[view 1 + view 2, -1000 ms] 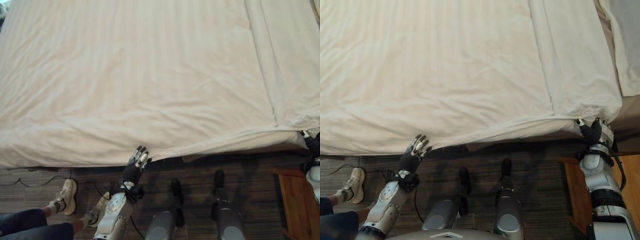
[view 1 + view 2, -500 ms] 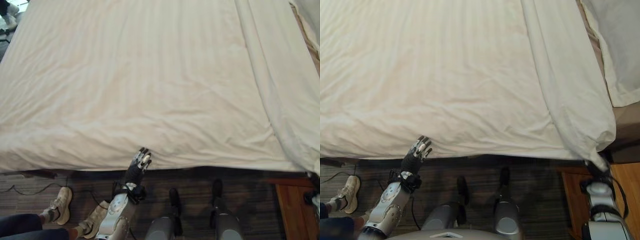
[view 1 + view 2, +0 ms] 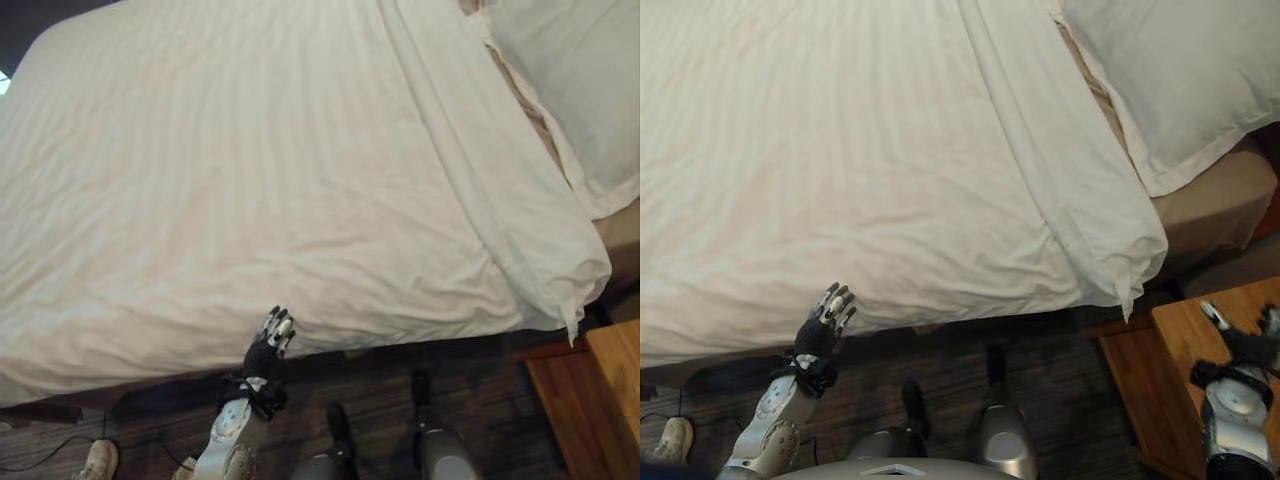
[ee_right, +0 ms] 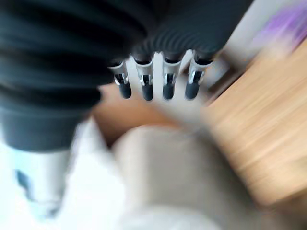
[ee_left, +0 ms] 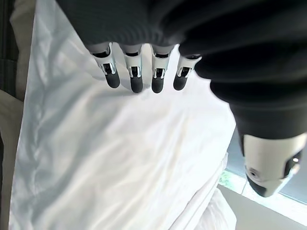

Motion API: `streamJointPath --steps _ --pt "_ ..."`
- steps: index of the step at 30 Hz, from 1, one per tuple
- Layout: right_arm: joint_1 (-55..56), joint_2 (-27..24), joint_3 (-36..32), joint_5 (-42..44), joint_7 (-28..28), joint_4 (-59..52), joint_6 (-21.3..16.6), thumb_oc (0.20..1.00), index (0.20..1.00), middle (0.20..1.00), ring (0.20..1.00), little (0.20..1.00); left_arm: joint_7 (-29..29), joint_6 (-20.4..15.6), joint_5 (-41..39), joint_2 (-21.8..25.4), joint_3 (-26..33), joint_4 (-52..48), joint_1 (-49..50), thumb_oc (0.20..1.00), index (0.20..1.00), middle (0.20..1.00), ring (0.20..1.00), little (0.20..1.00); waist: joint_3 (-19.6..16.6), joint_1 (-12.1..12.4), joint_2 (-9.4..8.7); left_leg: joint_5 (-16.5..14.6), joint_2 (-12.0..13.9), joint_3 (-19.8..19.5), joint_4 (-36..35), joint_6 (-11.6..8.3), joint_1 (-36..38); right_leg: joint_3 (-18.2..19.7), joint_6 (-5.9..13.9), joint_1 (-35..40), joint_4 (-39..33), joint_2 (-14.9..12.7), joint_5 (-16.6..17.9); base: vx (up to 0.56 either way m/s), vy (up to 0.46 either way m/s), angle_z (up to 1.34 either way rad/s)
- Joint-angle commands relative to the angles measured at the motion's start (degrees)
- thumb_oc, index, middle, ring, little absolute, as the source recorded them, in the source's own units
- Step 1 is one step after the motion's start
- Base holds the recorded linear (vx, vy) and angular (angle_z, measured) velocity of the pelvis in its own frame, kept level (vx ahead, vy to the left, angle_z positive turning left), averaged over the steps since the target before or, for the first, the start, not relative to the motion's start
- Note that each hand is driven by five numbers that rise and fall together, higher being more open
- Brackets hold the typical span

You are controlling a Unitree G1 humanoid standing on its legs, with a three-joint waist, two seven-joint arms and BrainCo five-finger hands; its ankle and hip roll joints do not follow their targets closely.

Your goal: Making the bed.

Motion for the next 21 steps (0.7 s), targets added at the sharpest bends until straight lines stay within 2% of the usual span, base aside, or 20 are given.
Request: streamJointPath --steps 1,2,3,4,5,9,11,18,19,21 --pt "-6.69 -0.47 0.82 8.78 3.68 -3.88 -4.2 1.0 1.0 1.0 1.0 1.0 0.07 -1.23 0.47 0.18 1.31 -0.16 -2.85 1.0 1.0 1.0 1.0 1.0 0.72 1.59 -1.11 0.94 3.46 -1.57 0.64 -4.53 0.79 -0.33 3.98 6.34 1.06 -2.64 -5.53 -0.01 0.0 -0.04" --pt "-7.97 -0.17 2.94 11.34 5.67 -5.77 -4.33 0.598 0.598 0.598 0.598 0.598 -0.16 -1.06 0.37 0.35 1.05 -0.08 -2.66 1.0 1.0 1.0 1.0 1.0 0.61 1.87 -1.15 0.98 3.42 -1.53 0.64 -4.55 0.91 -0.28 3.91 6.41 1.06 -2.63 -5.45 0.0 -0.007 -0.09" --pt "-7.99 -0.18 2.96 11.35 5.68 -5.76 -4.33 0.598 0.598 0.598 0.598 0.598 -0.16 -1.06 0.37 0.35 1.07 -0.08 -2.66 1.0 1.0 1.0 1.0 1.0 0.63 1.85 -1.15 0.98 3.42 -1.53 0.64 -4.55 0.92 -0.28 3.91 6.43 1.06 -2.63 -5.46 -0.01 -0.013 -0.17" --pt "-9.97 -0.49 5.57 14.23 8.14 -5.79 -3.33 0.2 0.2 0.2 0.2 0.2 -0.54 -0.84 0.34 0.6 0.38 0.12 -2.46 1.0 1.0 1.0 1.0 1.0 0.39 2.47 -1.11 1.09 3.41 -1.55 0.64 -4.59 1.03 -0.32 3.83 6.54 1.06 -2.67 -5.4 -0.02 -0.018 -0.05" --pt "-11.75 -1.38 7.9 16.2 10.31 -5.43 -2.6 0.2 0.2 0.2 0.2 0.2 -0.99 -0.76 0.29 0.81 0.12 -0.15 -2.25 1.0 1.0 1.0 1.0 1.0 0.39 2.81 -1.05 1.16 3.34 -1.55 0.64 -4.63 1.11 -0.35 3.76 6.64 1.06 -2.69 -5.38 -0.02 -0.024 -0.07" --pt "-16.58 -2.37 11.45 21.55 11.74 -1.84 -1.66 0.2 0.2 0.2 0.2 0.2 -1.42 -0.67 0.11 1.26 -0.9 0.1 -2.38 1.0 1.0 1.0 1.0 1.0 0.32 3.66 -0.9 1.35 3.33 -1.51 0.64 -4.73 1.06 -0.45 3.69 6.55 1.06 -2.7 -5.27 -0.02 -0.011 0.02" --pt "-27.81 -4.85 17.51 27.23 13.42 6.65 0.5 0.2 0.2 0.2 0.2 0.2 -1.66 -0.92 0.04 1.79 -2.93 0.21 -3.01 1.0 1.0 1.0 1.0 1.0 0.45 5.15 -0.29 1.92 3.29 -1.52 0.64 -5.09 0.32 -0.39 3.64 5.82 1.06 -2.72 -5.01 -0.05 -0.023 -0.06" --pt "-49.49 -11.08 24.15 29.94 13.26 22.94 2.95 0.2 0.2 0.2 0.2 0.2 -1.69 -1.84 -0.4 2.86 -5.09 0.67 -4.44 1.0 1.0 1.0 1.0 1.0 1.29 7.13 2.18 2.92 3.21 -1.19 0.64 -5.74 -1.1 0.1 3.63 4.0 1.06 -2.84 -4.48 -0.01 -0.007 0.02" --pt "-54.76 -12.25 25.62 30.58 13.59 28.5 3.51 0.2 0.2 0.2 0.2 0.2 -1.81 -1.96 -0.35 2.96 -5.64 1.08 -5.2 1.0 1.0 1.0 1.0 1.0 1.4 7.57 2.92 3.11 3.3 -0.97 0.64 -5.92 -1.46 0.24 3.67 3.47 1.06 -2.71 -4.44 0.01 -0.034 -0.01" --pt "-58.16 -12.95 25.9 31.05 13.43 33.53 3.96 0.2 0.2 0.2 0.2 0.2 -1.85 -2.06 -0.05 3.14 -6.54 1.48 -5.92 1.0 1.0 1.0 1.0 1.0 1.4 8.02 3.56 3.33 3.36 -0.82 0.64 -6.07 -1.76 0.25 3.71 3.13 1.06 -2.64 -4.55 0.01 -0.034 0.0"
